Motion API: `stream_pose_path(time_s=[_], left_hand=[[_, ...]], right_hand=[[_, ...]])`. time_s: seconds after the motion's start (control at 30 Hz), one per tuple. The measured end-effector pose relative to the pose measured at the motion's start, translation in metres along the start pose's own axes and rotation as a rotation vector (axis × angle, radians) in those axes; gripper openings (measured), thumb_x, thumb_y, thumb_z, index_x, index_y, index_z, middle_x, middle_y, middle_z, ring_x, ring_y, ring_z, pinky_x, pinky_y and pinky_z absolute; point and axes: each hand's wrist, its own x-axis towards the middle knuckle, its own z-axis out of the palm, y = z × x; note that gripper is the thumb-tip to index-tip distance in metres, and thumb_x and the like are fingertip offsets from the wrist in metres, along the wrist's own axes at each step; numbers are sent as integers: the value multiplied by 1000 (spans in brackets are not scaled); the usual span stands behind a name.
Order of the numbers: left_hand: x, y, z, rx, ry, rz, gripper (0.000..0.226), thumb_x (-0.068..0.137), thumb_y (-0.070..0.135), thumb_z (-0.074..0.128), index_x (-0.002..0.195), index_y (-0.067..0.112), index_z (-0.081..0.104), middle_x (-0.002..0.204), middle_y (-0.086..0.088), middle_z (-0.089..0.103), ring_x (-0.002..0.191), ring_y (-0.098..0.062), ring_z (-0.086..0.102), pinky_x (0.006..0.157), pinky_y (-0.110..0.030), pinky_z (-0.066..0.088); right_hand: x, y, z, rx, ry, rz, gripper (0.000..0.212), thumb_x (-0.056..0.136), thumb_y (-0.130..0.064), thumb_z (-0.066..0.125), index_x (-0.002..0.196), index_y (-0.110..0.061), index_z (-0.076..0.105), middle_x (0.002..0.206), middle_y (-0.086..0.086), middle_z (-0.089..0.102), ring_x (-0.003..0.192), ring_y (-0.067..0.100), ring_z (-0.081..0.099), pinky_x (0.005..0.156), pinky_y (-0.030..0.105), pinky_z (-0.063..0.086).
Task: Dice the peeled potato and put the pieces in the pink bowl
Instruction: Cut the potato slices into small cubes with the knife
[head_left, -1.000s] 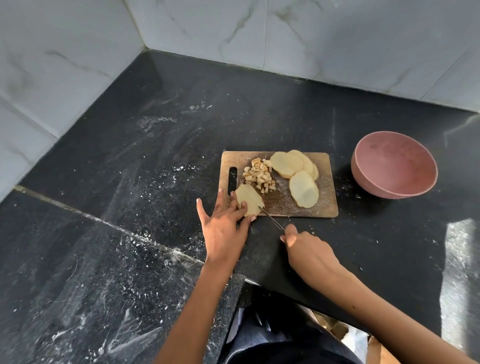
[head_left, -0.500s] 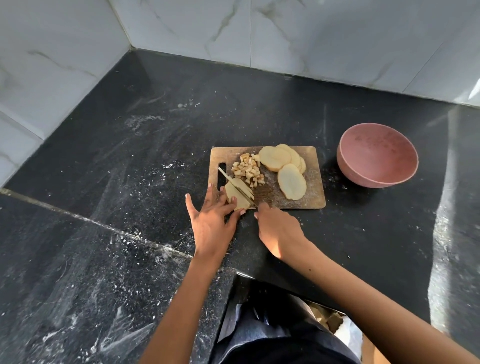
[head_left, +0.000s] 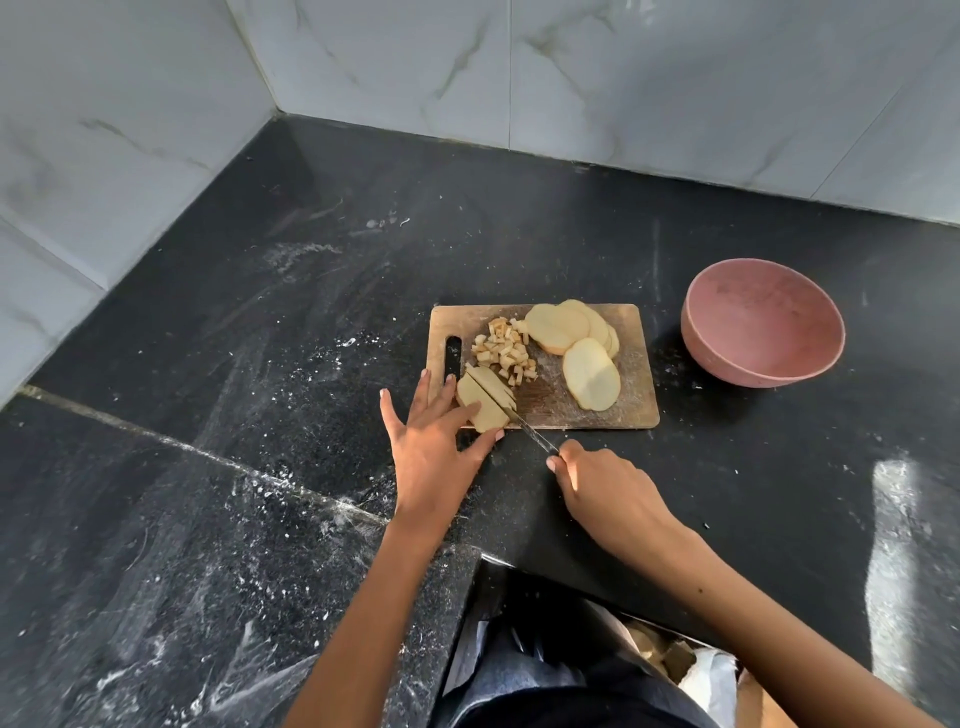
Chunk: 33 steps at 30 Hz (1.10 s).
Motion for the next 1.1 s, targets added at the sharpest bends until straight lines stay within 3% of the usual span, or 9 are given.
stream_pose_path(time_s=[0.13, 0.27, 0.4, 0.5, 0.6, 0.8, 1.1], left_hand=[[7, -1, -1, 35, -50, 103, 50, 84, 47, 65, 131, 29, 58, 149, 0, 40, 146, -20, 20, 110, -38, -28], [10, -3, -1, 85, -125, 189, 45, 90, 53, 45, 124, 30, 63, 139, -1, 54, 139, -27, 36, 112, -42, -21], [9, -2, 2, 43, -79, 183, 40, 87, 42, 65, 123, 27, 64, 139, -1, 53, 140, -24, 34, 113, -41, -22], [6, 0, 4, 13, -35, 133, 38, 81, 41, 72, 115, 24, 70, 136, -4, 56, 138, -22, 37, 116, -43, -14], [1, 1, 7, 1, 46, 44, 34, 75, 40, 78, 103, 21, 75, 129, -7, 62, 135, -22, 43, 117, -43, -8], [-3, -1, 12, -52, 104, 14, 28, 75, 35, 79, 95, 17, 77, 118, -5, 68, 132, -22, 47, 117, -45, -4], [-6, -1, 11, -96, 90, 35, 22, 80, 29, 75, 98, 18, 76, 121, -3, 66, 133, -23, 44, 117, -44, -7]], right_hand=[[6, -2, 1, 2, 1, -12, 32, 105, -36, 25, 110, -11, 45, 102, 13, 62, 94, 33, 60, 71, 38, 40], [3, 3, -9, -16, -20, -25, 31, 104, -37, 26, 104, -13, 46, 100, 10, 61, 92, 30, 60, 72, 38, 42], [-2, 16, -21, 95, 3, -41, 33, 103, -39, 30, 84, -17, 47, 81, 1, 56, 72, 20, 54, 60, 34, 38], [8, 12, -22, 180, 51, -57, 32, 103, -37, 30, 80, -20, 44, 76, 1, 55, 69, 19, 53, 63, 35, 40], [24, -4, -17, 204, 76, -79, 28, 103, -36, 30, 90, -16, 44, 81, 3, 56, 77, 23, 56, 66, 36, 40], [42, -33, -16, 18, 71, -108, 30, 105, -31, 25, 107, -9, 45, 97, 12, 59, 90, 31, 58, 66, 35, 35], [49, -48, -11, -106, 63, -81, 22, 103, -20, 33, 118, -8, 45, 113, 11, 62, 101, 31, 62, 70, 34, 35]])
